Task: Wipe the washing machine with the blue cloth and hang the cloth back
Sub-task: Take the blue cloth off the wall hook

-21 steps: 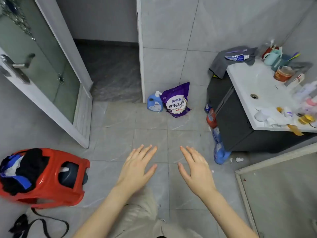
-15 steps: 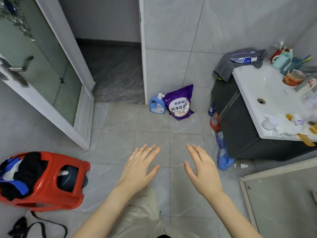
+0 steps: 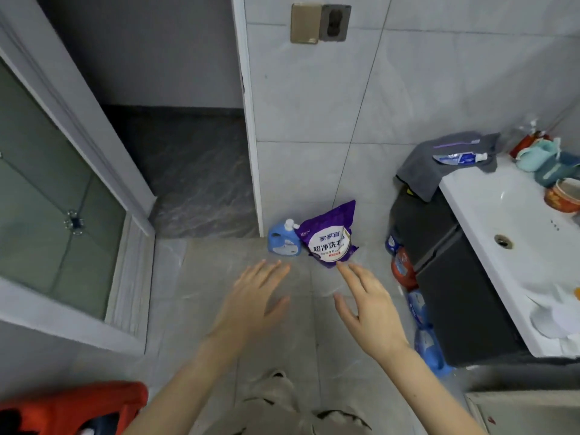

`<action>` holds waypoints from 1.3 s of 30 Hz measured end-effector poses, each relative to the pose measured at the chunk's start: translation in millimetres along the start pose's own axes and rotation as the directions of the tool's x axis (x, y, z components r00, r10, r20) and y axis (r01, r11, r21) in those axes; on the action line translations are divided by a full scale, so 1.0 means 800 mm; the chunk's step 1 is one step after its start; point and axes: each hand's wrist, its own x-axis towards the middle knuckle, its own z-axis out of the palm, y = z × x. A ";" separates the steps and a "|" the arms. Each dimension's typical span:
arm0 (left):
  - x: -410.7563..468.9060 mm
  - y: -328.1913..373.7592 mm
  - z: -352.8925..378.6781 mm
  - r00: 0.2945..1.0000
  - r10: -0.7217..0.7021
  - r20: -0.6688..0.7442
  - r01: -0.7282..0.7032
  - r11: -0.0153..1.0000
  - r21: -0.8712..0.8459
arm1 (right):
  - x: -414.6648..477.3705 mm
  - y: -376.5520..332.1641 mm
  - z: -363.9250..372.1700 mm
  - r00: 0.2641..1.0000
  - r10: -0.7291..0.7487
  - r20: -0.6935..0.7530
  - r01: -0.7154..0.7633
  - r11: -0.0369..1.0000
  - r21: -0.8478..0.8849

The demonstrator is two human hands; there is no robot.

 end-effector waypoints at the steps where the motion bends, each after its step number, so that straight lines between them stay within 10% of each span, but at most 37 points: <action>1: 0.028 -0.010 -0.012 0.999 0.031 -0.015 -0.031 0.999 0.025 | 0.027 -0.003 -0.006 1.000 -0.009 -0.023 0.009 1.000 0.005; 23: 0.494 -0.031 -0.039 0.980 -0.116 -0.159 0.108 0.992 -0.057 | 0.505 0.160 -0.087 0.978 -0.205 -0.043 0.202 0.977 -0.069; 39: 0.620 -0.071 -0.148 0.938 0.084 -0.336 -0.089 0.996 0.000 | 0.653 0.097 -0.154 0.881 -0.417 -0.223 0.388 0.907 -0.165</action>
